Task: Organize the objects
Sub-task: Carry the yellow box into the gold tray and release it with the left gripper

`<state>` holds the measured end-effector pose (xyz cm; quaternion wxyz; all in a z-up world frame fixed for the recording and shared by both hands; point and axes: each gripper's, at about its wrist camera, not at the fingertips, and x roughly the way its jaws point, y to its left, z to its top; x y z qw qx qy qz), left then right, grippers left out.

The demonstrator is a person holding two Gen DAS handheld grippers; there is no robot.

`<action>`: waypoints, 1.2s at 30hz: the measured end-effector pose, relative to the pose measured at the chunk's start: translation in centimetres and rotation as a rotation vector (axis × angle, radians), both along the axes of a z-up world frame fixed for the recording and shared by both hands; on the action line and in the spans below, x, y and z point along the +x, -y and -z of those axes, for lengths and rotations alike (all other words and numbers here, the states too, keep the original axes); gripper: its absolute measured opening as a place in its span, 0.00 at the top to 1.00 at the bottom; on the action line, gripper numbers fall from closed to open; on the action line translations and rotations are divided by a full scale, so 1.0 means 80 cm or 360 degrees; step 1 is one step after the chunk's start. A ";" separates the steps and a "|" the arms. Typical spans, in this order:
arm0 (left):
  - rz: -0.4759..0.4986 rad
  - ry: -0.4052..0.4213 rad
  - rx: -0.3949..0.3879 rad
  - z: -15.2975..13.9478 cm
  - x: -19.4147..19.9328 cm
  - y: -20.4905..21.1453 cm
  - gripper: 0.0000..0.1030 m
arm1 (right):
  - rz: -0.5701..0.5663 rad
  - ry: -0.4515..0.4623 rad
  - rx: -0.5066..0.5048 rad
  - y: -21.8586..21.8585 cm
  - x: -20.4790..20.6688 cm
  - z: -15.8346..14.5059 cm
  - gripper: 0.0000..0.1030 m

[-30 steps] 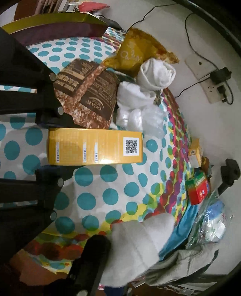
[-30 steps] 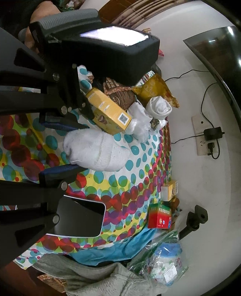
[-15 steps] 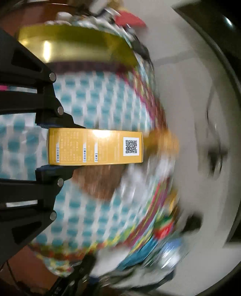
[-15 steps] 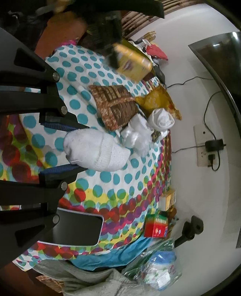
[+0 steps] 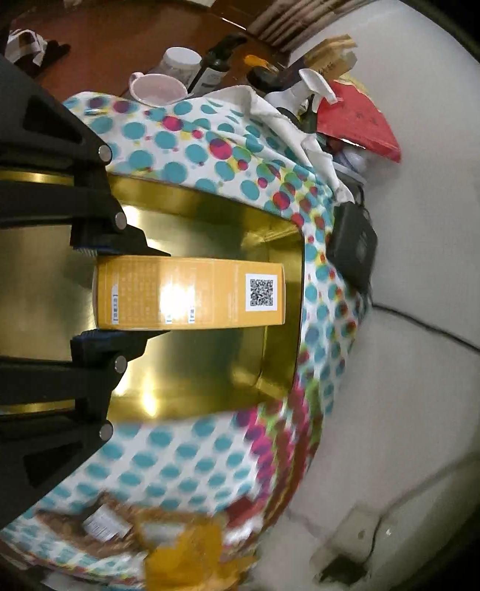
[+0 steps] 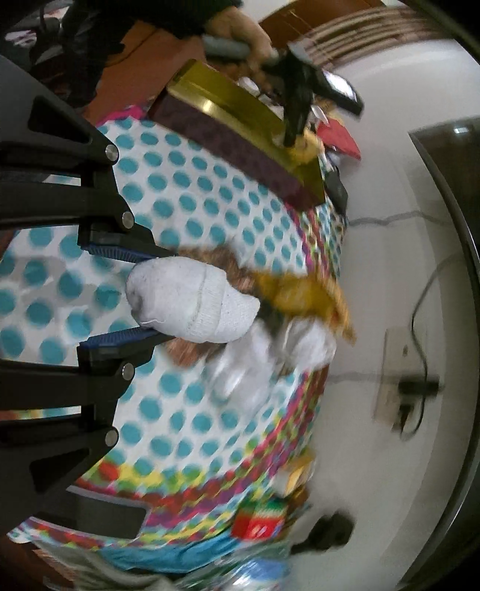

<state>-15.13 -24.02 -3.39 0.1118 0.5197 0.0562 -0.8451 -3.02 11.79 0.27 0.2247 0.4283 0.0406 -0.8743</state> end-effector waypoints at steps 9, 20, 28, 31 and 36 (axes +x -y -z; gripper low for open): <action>0.0105 0.0076 -0.0005 0.044 -0.067 0.018 0.69 | -0.0256 0.0036 0.0022 0.135 -0.056 0.001 0.70; 0.0150 -0.0046 0.0000 -0.001 0.016 0.047 0.58 | -0.0456 0.0057 0.0010 0.282 -0.124 0.007 0.70; 0.0006 -0.0239 0.0198 -0.039 0.137 0.074 0.58 | -0.0406 0.0182 0.0001 0.375 -0.207 0.023 0.70; -0.0071 -0.0244 0.0206 -0.040 0.167 0.082 0.58 | -0.0375 0.0174 0.0095 0.390 -0.218 0.031 0.66; -0.0123 -0.0265 0.0258 -0.042 0.193 0.084 0.58 | -0.0351 0.0203 0.0080 0.377 -0.215 0.029 0.51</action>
